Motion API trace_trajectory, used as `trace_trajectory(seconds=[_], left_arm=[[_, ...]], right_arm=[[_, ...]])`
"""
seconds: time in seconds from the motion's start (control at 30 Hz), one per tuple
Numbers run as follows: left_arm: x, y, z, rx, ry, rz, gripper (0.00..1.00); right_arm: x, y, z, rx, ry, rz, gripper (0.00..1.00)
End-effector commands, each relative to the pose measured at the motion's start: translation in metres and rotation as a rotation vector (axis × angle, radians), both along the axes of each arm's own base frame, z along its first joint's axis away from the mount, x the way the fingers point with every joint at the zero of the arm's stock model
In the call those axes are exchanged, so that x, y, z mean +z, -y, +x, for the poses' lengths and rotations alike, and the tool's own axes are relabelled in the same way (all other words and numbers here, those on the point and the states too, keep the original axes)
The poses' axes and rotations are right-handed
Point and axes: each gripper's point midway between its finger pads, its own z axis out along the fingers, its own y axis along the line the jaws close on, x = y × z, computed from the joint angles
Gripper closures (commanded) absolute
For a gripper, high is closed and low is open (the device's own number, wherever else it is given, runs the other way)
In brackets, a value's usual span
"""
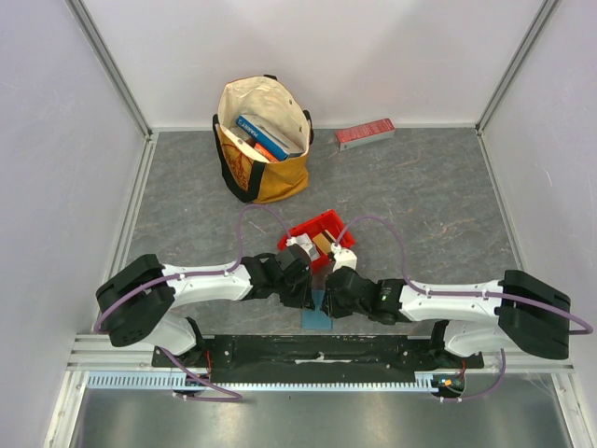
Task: Put the credit cards into the card holder
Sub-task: Close the card holder at the corner of the board.
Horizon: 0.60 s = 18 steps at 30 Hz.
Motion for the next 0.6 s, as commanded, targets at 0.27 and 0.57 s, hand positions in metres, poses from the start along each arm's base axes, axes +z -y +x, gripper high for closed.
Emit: trace_trajectory(seconds=[0.27, 0.57], left_arm=[[-0.009, -0.003, -0.002, 0.009, -0.013, 0.013, 0.98], [-0.009, -0.004, -0.002, 0.011, -0.010, 0.015, 0.98]], right_arm=[[-0.012, 0.003, -0.014, 0.105, -0.075, -0.149, 0.80], [-0.008, 0.012, -0.019, 0.112, -0.081, -0.161, 0.83]])
